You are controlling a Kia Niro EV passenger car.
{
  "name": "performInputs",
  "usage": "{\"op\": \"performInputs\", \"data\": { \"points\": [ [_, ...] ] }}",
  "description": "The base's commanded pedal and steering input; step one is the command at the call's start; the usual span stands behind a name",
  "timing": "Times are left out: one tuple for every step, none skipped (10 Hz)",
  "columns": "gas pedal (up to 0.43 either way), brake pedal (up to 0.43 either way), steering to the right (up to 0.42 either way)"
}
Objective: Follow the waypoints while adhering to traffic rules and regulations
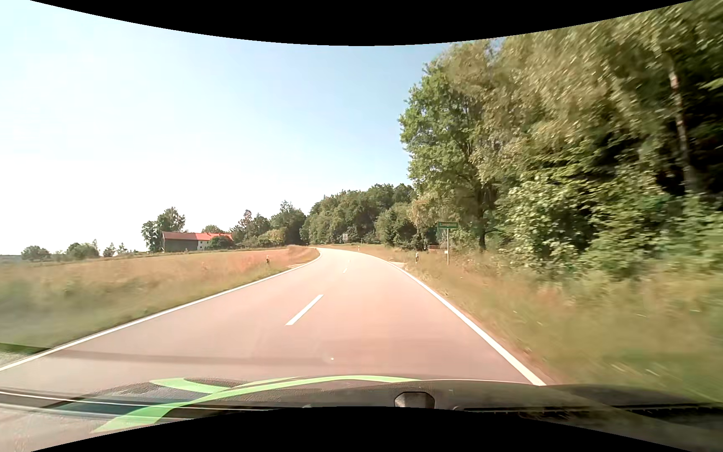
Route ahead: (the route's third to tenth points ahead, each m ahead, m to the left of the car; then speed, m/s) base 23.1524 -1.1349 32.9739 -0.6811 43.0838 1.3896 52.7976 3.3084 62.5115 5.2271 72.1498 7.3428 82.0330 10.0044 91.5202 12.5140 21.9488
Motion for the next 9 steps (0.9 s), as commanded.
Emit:
{"op": "performInputs", "data": {
  "points": [
    [0.240,0.000,-0.022],
    [0.228,0.000,-0.021],
    [0.228,0.000,-0.018],
    [0.220,0.000,-0.016],
    [0.220,0.000,-0.015],
    [0.220,0.000,-0.016],
    [0.220,0.000,-0.016],
    [0.220,0.000,-0.015],
    [0.220,0.000,-0.015]
  ]
}}
